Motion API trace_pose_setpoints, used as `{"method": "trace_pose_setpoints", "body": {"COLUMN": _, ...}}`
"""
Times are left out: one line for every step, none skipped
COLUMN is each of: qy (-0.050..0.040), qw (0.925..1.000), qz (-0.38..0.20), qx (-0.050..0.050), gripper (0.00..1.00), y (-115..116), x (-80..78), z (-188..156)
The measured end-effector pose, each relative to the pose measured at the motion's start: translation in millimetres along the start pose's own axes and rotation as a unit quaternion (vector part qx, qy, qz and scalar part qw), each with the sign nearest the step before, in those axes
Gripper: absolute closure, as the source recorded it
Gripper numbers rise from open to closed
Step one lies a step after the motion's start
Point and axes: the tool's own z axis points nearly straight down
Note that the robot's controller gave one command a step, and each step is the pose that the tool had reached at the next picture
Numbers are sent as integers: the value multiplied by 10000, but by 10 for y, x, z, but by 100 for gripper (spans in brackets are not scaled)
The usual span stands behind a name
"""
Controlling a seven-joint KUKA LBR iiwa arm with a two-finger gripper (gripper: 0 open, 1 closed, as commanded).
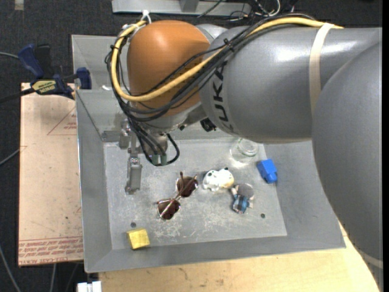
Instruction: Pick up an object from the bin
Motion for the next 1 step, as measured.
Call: {"method": "trace_pose_setpoints", "body": {"qy": -38, "qw": 10000, "qz": 24, "qx": -8, "gripper": 0, "y": -17, "x": -17, "z": -51}}
